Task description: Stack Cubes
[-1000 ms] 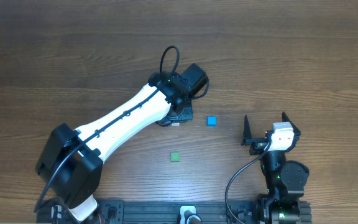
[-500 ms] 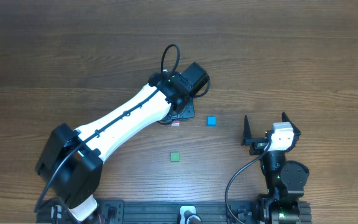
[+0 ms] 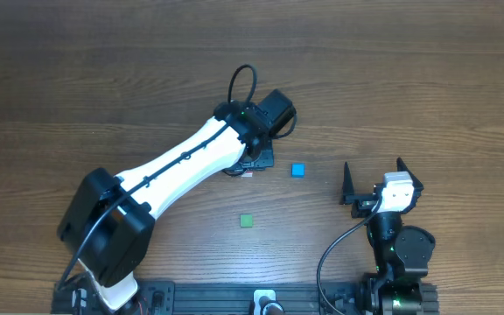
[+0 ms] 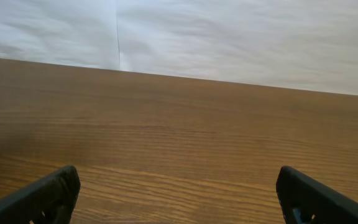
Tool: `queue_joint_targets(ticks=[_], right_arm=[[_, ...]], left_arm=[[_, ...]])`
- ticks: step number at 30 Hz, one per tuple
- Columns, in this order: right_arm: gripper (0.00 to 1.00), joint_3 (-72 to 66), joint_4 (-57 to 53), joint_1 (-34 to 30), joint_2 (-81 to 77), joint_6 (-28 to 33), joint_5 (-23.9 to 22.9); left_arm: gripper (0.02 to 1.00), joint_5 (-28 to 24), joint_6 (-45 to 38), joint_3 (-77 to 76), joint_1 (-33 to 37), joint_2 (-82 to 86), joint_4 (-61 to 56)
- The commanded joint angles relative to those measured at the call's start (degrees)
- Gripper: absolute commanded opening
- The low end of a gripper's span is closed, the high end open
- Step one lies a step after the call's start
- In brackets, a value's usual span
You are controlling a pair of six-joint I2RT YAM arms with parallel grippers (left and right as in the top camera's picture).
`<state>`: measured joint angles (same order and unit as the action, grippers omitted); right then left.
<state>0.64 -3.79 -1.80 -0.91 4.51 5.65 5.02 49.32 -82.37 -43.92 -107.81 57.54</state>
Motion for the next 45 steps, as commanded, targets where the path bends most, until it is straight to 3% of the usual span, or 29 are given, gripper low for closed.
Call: queue_joint_targets(ticks=[1, 45], right_arm=[[0.993, -0.3, -0.1, -0.3, 0.5, 0.1, -0.1], [0.993, -0.3, -0.1, -0.3, 0.5, 0.1, -0.1]], left_arm=[[0.042, 1.3, 0.9, 0.2, 0.0, -0.9, -0.2], [0.047, 1.7, 0.9, 0.2, 0.1, -2.2, -0.3]])
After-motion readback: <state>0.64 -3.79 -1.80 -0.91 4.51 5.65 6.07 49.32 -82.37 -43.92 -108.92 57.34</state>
